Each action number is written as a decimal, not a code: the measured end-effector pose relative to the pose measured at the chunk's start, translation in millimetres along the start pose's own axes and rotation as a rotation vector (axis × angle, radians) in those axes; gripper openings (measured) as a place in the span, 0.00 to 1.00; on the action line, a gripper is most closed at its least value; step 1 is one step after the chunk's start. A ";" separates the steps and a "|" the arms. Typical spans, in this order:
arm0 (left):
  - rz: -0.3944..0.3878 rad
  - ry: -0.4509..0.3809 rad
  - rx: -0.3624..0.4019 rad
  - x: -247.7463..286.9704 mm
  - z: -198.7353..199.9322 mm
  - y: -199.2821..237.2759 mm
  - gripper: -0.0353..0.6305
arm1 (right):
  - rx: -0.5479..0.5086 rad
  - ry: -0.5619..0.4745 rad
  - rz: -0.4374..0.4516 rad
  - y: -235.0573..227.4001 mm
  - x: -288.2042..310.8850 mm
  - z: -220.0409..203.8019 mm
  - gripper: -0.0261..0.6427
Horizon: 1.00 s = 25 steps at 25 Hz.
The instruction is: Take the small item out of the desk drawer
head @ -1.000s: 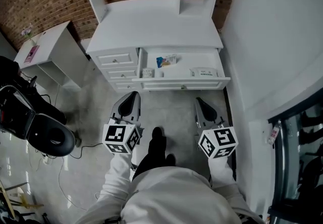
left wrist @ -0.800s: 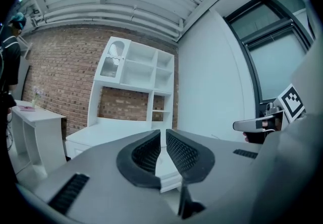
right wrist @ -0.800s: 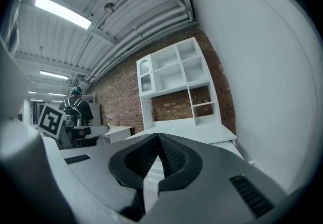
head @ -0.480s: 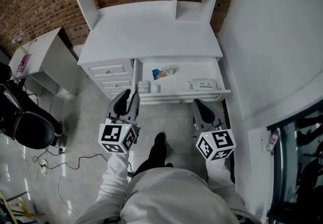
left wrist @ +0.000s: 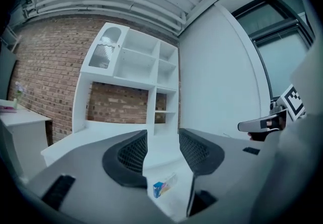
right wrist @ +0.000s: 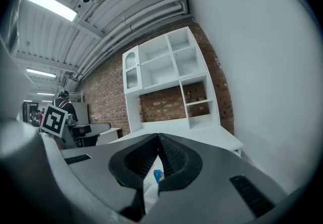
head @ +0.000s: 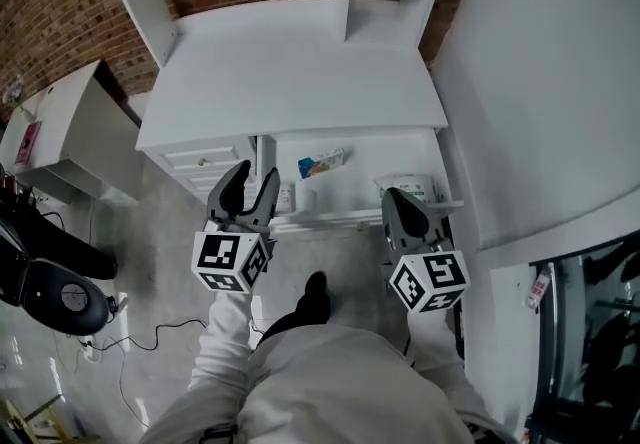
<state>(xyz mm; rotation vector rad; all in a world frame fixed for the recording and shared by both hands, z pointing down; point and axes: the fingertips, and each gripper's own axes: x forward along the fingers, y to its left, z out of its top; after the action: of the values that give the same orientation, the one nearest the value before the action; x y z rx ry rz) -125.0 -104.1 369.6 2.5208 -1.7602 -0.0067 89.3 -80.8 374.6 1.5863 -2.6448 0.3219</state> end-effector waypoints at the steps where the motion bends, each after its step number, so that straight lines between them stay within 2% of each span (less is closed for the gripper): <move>1: -0.005 0.000 -0.001 8.7 0.7 4.5 0.35 | -0.001 0.000 -0.007 -2.6 7.0 1.9 0.08; 12: -0.067 0.008 -0.020 81.9 -3.2 43.2 0.40 | -0.006 -0.005 -0.067 -18.4 67.8 13.0 0.08; 18: -0.132 0.032 0.000 107.5 -11.2 43.7 0.42 | -0.006 -0.006 -0.105 -23.9 80.4 15.1 0.08; 25: -0.208 0.106 0.006 130.6 -32.5 35.1 0.44 | 0.009 -0.006 -0.140 -27.3 86.1 16.6 0.08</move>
<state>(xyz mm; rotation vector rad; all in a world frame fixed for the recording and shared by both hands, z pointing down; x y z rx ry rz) -111.4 -236.9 408.6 2.6425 -1.4566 0.1192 73.4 -171.2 374.8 1.7654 -2.5227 0.3235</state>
